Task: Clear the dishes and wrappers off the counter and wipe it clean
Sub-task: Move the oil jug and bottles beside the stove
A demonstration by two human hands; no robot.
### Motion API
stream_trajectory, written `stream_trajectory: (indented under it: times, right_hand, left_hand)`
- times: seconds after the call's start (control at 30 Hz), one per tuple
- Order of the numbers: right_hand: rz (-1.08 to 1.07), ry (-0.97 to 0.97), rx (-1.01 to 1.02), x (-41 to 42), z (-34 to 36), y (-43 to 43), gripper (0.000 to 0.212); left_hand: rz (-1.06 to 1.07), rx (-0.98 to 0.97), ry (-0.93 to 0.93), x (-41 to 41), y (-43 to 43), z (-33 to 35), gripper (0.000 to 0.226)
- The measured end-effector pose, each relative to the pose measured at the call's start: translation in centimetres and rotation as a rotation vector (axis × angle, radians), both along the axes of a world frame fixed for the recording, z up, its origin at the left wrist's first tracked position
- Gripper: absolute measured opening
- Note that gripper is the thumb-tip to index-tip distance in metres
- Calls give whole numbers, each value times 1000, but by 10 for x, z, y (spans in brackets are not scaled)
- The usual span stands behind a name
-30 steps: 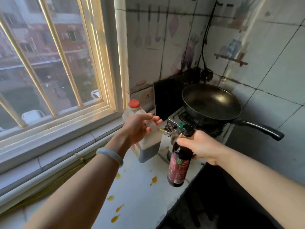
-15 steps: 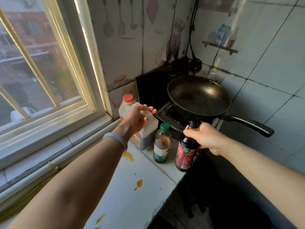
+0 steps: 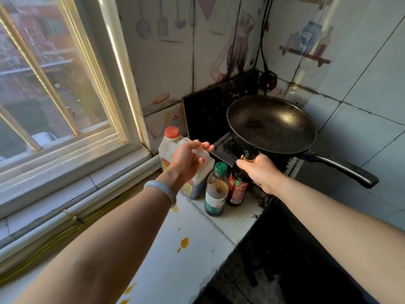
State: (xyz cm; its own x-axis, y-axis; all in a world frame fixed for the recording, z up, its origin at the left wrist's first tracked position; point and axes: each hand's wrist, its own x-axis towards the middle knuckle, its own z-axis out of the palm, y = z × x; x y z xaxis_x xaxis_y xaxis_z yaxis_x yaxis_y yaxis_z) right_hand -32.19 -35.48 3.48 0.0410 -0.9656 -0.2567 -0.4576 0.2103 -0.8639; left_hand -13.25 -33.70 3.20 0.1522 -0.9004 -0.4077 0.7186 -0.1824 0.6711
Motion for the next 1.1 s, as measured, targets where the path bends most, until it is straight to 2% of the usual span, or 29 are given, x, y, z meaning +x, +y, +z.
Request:
stream_trajectory:
  times: [0.13, 0.23, 0.3, 0.57, 0.7, 0.77, 0.83, 0.97, 1.1]
  right_hand:
    - [19, 20, 20, 5, -3, -7, 14]
    - [17, 25, 50, 7, -4, -13, 20]
    - [22, 37, 60, 7, -4, -15, 27]
    - [0, 30, 61, 2, -2, -10, 26]
    - [2, 29, 41, 4, -4, 0, 18]
    - [22, 40, 43, 3, -1, 4, 15]
    - [38, 36, 35, 2, 4, 6, 27]
    - [77, 75, -37, -3, 25, 13, 49]
    - [139, 167, -108, -8, 45, 25, 68]
  left_hand:
    - [-31, 5, 69, 15, -1, -2, 16]
    - [-134, 2, 10, 20, -2, -3, 37]
    - [-154, -8, 11, 18, -4, -3, 42]
    - [-121, -15, -30, 16, -5, -8, 10]
    - [11, -18, -73, 9, 1, -13, 39]
    - [63, -10, -106, 5, 5, -13, 43]
    - [87, -6, -81, 4, 8, -10, 41]
    - [139, 0, 124, 3, 20, -3, 28]
    - [122, 13, 156, 7, 38, 2, 15]
